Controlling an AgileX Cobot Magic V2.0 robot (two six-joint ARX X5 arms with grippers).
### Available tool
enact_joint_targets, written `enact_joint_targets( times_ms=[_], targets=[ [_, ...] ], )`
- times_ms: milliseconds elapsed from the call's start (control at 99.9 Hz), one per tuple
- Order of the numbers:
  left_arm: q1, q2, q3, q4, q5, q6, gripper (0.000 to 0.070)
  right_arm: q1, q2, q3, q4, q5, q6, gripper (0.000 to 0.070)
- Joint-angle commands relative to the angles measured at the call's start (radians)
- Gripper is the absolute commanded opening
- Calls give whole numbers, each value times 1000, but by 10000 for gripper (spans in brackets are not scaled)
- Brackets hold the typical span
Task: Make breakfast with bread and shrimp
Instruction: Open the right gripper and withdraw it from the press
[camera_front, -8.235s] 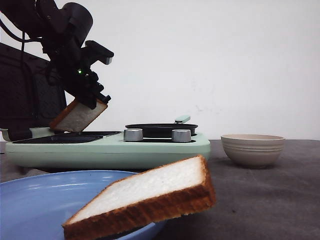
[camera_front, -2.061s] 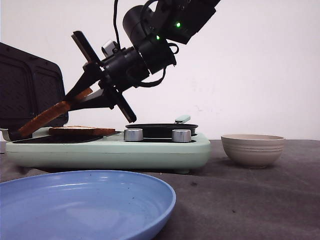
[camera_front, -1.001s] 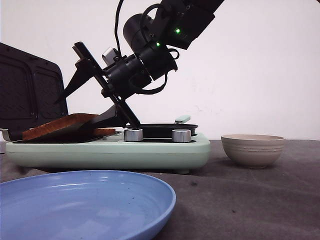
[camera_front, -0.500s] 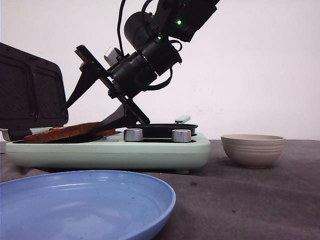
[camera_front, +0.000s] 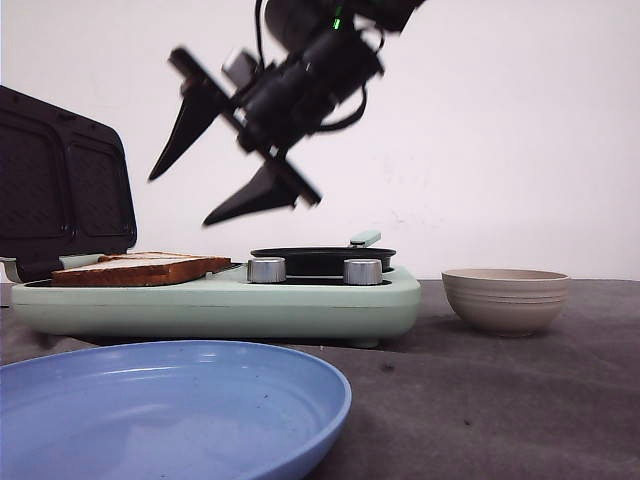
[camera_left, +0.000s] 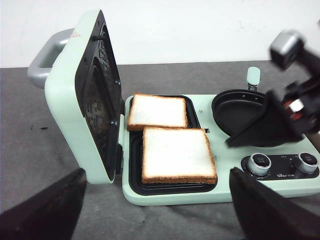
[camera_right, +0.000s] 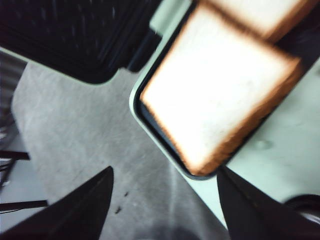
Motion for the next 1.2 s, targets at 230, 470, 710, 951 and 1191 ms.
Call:
enact_joint_targets(
  times_ms=[230,470,710,951,1191],
  targets=[
    [-4,0,6,10,-3,5,508,-27,-200,23,-125,170,-264,405],
    [-4,0,6,3,-7,5,509,-64,-386,21,-220,200,-392,402],
    [-4,0,6,3,-7,5,509,-98,-525,-44,-274,218,-435,399],
    [-4,0,6,3,-7,-3,509,-103,-782,-428,-47,274,-435,398],
    [-4,0,6,3,-6,-11,508,-102,-1070,-803,82,416,-397,367]
  ],
)
